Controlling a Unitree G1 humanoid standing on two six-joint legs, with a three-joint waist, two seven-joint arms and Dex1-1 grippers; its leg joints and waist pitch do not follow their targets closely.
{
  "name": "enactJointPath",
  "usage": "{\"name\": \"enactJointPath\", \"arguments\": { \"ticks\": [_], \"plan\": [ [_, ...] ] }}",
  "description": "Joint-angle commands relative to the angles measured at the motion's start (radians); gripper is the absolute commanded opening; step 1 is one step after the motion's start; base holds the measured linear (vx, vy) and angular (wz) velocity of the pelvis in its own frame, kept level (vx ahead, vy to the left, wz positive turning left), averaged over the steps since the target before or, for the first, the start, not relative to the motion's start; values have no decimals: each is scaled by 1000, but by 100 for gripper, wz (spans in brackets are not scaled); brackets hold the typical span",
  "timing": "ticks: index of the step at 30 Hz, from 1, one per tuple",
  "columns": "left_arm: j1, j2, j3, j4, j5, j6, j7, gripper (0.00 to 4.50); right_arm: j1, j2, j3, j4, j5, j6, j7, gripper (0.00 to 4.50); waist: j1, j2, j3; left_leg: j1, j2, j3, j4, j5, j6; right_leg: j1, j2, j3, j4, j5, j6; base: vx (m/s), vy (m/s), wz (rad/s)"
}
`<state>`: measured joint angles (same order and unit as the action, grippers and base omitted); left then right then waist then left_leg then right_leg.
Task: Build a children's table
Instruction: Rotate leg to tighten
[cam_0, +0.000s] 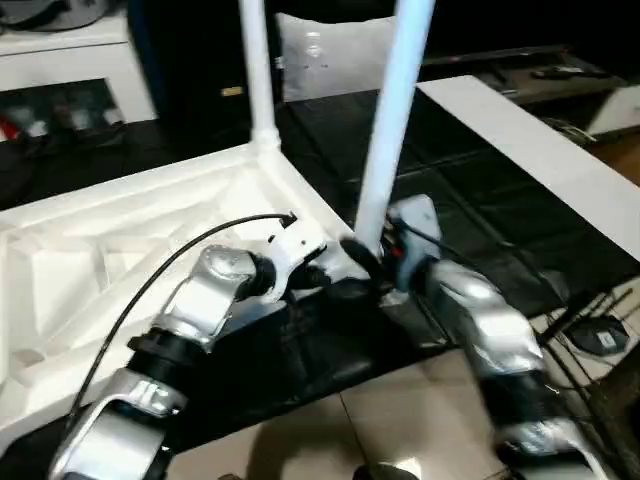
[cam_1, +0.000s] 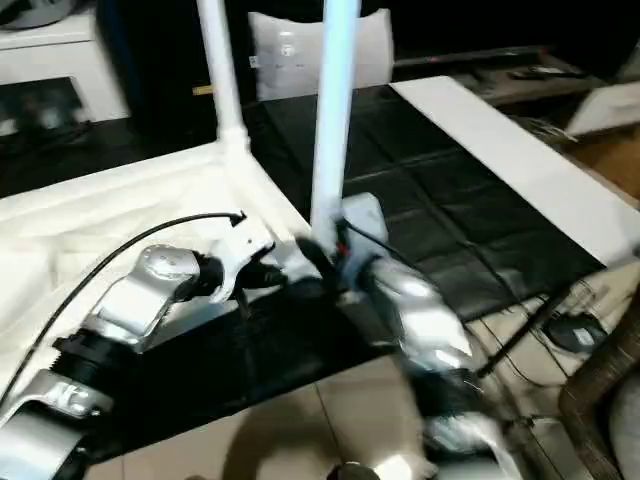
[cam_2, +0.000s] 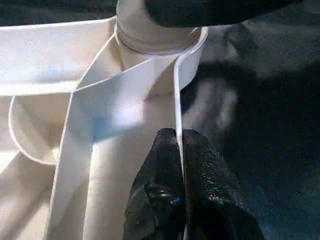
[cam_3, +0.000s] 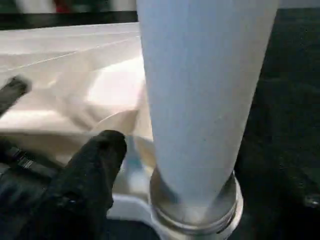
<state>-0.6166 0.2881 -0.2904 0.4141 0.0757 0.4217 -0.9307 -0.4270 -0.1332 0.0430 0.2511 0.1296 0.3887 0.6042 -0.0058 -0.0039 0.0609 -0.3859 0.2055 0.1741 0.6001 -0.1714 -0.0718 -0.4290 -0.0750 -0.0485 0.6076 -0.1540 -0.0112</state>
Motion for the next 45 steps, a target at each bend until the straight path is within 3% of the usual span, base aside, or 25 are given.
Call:
{"name": "enactJointPath", "arguments": {
  "ticks": [1,7,12,16,18,25,26,32,45],
  "plan": [
    [-30,7,10,-15,-24,-78,-35,0,20,-17,56,-32,39,-13,110,390,7,2,-79,14,8,3,-61,-208,51,68,-39,31,-76,-221,-203,0,0,0],
    [-13,103,-45,39,-57,-285,-286,0,71,-188,53,-85,103,-55,379,448,27,2,-78,17,11,1,-63,-242,44,67,-41,31,-79,-279,-183,0,0,0],
    [-21,143,-72,76,-58,-367,-392,0,64,-273,86,-57,75,-134,489,448,45,4,-74,28,14,4,-64,-277,30,54,-44,32,-83,-322,-184,0,0,0],
    [-37,174,-101,117,-53,-450,-490,0,41,-318,105,-26,98,-151,611,448,50,-1,-74,24,16,2,-68,-282,31,60,-47,31,-82,-335,-183,0,0,0],
    [-47,184,-112,139,-52,-491,-528,0,22,-331,119,1,107,-156,652,421,52,-5,-73,23,15,2,-67,-281,31,61,-48,30,-81,-347,-184,0,0,0],
    [-61,204,-129,156,-52,-539,-618,0,-34,-332,149,71,110,-182,729,370,58,-4,-74,23,19,2,-68,-265,27,61,-49,29,-75,-338,-194,0,0,0],
    [-62,205,-130,157,-52,-543,-621,0,-37,-330,149,73,111,-182,731,364,59,-9,-75,23,18,4,-65,-260,30,60,-49,30,-74,-334,-195,0,0,0],
    [-79,203,-140,187,-49,-585,-654,0,-57,-316,178,87,123,-174,784,321,62,-8,-77,23,21,4,-66,-240,32,62,-49,30,-68,-296,-208,0,0,0],
    [-88,198,-142,202,-51,-601,-676,0,-51,-290,211,83,131,-153,821,203,67,-5,-75,25,20,4,-68,-260,19,61,-50,30,-73,-336,-198,0,0,0]
  ]
}}
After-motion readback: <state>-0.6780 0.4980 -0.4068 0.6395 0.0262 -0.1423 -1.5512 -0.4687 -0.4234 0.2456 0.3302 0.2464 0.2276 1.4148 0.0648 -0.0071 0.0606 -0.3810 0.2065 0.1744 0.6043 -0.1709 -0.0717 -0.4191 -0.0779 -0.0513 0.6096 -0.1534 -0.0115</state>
